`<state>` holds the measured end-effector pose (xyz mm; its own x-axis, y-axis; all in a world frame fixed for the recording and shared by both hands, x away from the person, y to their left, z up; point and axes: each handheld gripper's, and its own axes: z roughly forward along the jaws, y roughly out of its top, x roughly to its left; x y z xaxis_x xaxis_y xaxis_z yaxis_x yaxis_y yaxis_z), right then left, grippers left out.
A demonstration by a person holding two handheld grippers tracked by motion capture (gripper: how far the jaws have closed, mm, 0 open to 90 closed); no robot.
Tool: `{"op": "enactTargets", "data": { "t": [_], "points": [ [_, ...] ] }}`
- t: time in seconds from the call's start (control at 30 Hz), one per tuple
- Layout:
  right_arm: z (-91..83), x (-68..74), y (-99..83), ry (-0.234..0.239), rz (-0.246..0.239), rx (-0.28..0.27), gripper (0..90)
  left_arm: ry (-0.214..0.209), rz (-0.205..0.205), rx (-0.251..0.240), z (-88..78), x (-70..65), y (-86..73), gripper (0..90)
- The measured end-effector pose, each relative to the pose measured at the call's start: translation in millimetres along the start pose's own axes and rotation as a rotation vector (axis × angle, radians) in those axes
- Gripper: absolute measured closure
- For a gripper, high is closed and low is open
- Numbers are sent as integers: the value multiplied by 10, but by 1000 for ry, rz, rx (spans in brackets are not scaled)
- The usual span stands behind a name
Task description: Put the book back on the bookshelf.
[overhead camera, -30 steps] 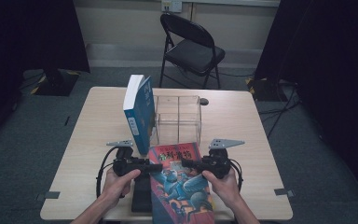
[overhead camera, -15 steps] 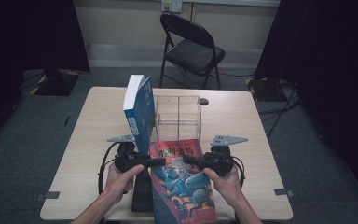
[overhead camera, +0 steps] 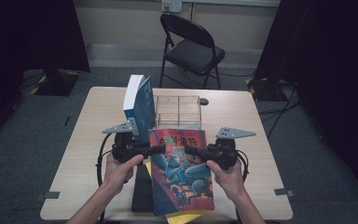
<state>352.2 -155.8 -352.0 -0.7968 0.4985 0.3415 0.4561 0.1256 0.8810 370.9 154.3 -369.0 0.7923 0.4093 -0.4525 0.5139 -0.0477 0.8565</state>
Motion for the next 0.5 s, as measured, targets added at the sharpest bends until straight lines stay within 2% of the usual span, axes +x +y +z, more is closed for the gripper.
{"op": "enactTargets", "data": {
  "t": [0.13,0.3,0.4,0.47,0.5],
  "points": [
    [-23,32,95,-5,-22,-26,850,14,35,-31,-35,-60,141,702],
    [-53,86,222,-16,-61,-66,850,29,102,-81,-94,-148,304,726],
    [-37,90,266,-28,-88,-74,848,54,164,-88,-120,-205,316,735],
    [-26,82,246,-27,-86,-69,848,55,184,-86,-125,-222,264,737],
    [-16,78,221,-26,-86,-62,847,53,180,-93,-132,-230,234,739]
  ]
}}
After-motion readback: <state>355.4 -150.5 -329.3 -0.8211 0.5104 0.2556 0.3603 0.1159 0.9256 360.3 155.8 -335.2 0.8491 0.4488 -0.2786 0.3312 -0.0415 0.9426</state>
